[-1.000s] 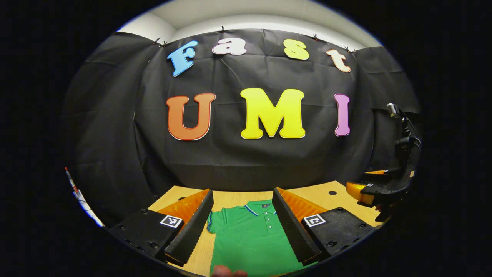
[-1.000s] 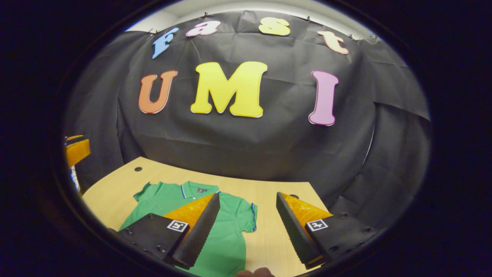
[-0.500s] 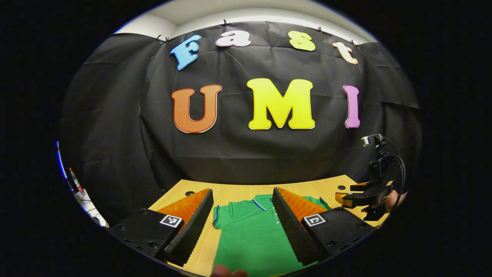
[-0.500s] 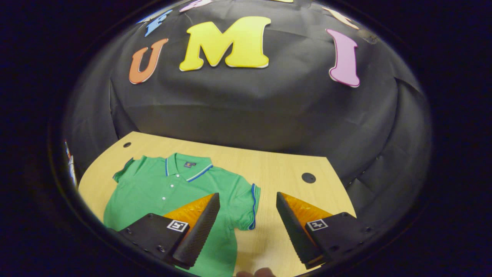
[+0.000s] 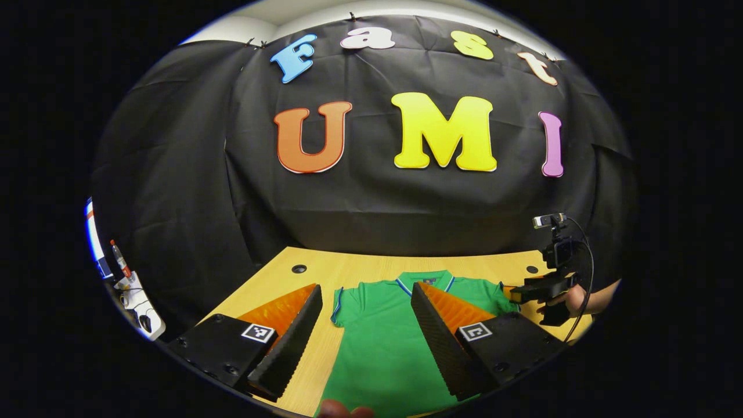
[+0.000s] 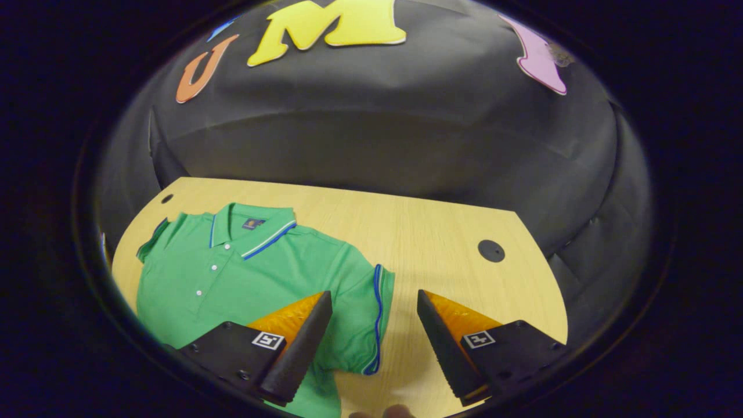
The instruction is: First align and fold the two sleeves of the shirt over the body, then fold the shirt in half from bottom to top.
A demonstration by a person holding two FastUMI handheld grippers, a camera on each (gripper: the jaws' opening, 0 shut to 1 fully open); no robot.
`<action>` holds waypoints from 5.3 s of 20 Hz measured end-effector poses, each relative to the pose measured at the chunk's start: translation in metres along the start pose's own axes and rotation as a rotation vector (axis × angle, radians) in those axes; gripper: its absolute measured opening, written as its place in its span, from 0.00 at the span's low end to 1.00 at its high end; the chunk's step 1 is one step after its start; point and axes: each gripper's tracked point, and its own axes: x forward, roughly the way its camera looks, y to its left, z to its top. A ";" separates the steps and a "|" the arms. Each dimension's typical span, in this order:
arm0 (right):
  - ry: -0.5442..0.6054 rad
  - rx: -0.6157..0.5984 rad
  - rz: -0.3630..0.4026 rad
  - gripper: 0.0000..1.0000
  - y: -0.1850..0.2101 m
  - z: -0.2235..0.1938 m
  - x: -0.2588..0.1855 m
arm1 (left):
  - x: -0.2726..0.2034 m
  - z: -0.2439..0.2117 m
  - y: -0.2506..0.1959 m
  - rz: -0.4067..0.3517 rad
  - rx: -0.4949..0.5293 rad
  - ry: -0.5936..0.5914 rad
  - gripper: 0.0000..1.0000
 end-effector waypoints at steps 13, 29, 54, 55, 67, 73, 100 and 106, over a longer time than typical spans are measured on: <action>0.119 0.116 0.022 0.03 -0.009 -0.033 0.029 | -0.006 -0.009 0.002 0.038 0.014 0.019 0.99; 0.034 0.077 0.096 0.03 0.101 0.026 -0.015 | -0.029 -0.013 0.051 0.096 -0.036 0.005 0.99; -0.264 -0.062 0.056 0.93 0.088 0.054 -0.290 | 0.063 -0.053 0.077 -0.203 -0.094 0.113 0.99; -0.281 -0.058 0.040 0.93 0.081 0.054 -0.301 | 0.073 -0.056 0.072 -0.222 -0.091 0.135 0.99; -0.284 -0.059 -0.037 0.90 0.048 0.031 -0.359 | 0.205 -0.143 0.065 -0.241 -0.100 0.379 0.99; -0.255 -0.011 -0.047 0.90 0.036 0.022 -0.353 | 0.244 -0.181 0.081 -0.185 -0.040 0.451 1.00; -0.215 0.167 -0.136 0.95 -0.005 -0.011 -0.338 | 0.240 -0.102 0.019 -0.262 0.066 0.311 0.03; -0.242 0.212 -0.166 0.95 -0.021 -0.018 -0.357 | 0.228 -0.099 -0.044 -0.315 0.073 0.316 0.03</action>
